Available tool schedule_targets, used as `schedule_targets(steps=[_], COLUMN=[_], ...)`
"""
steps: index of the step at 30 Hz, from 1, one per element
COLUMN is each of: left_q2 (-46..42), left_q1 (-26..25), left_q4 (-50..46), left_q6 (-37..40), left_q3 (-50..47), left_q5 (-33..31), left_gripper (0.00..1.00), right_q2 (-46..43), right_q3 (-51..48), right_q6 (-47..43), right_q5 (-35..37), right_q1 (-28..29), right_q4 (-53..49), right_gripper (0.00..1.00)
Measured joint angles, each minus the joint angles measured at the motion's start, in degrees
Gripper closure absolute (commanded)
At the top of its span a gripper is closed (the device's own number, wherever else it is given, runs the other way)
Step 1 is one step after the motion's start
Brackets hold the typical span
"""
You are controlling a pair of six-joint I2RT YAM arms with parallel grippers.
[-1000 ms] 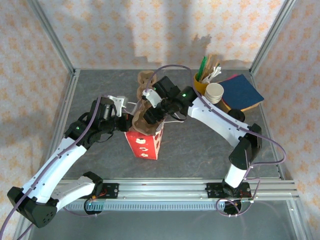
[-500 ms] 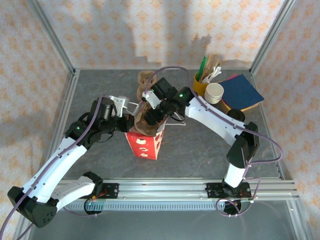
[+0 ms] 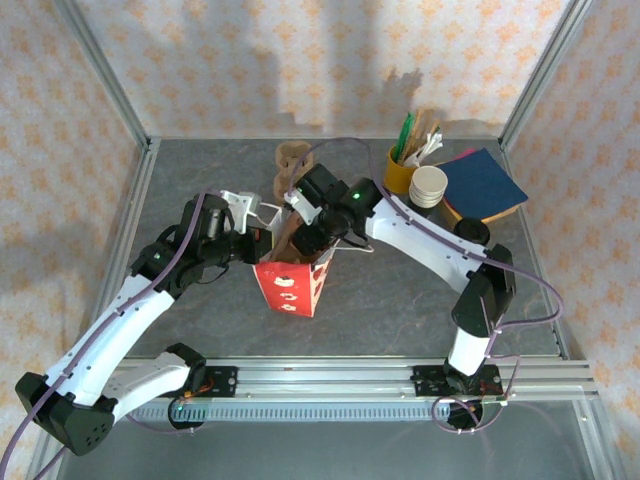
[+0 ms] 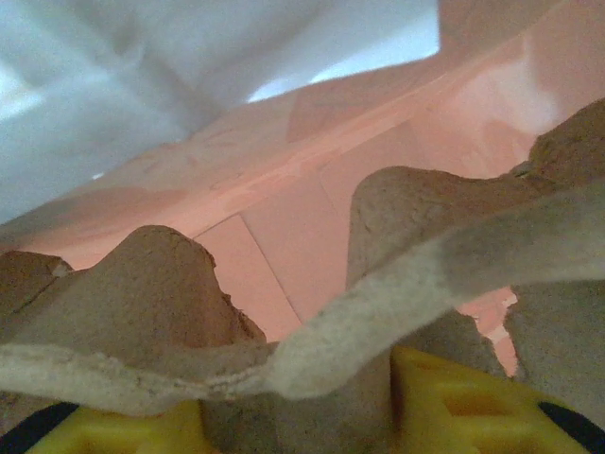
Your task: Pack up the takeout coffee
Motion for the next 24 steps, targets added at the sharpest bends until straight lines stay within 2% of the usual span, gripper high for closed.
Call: schedule_targets(steps=[13,24], left_q2=[-0.1,-0.6], left_q1=[0.0,0.0], left_q4=[1.1,2.9], left_q6=[-3.1,-3.9], left_q3=[-1.0,-2.4], left_q5=[-4.8,-5.1], left_gripper=[1.00,1.00], right_q2=[4.0,8.0], right_q3=[-0.1,-0.1], right_q6=[-0.9,-2.8], right_q5=[1.6,1.7], right_q1=[1.4,1.8], right_q4=[-0.4,-0.5], right_gripper=[0.56,0.55])
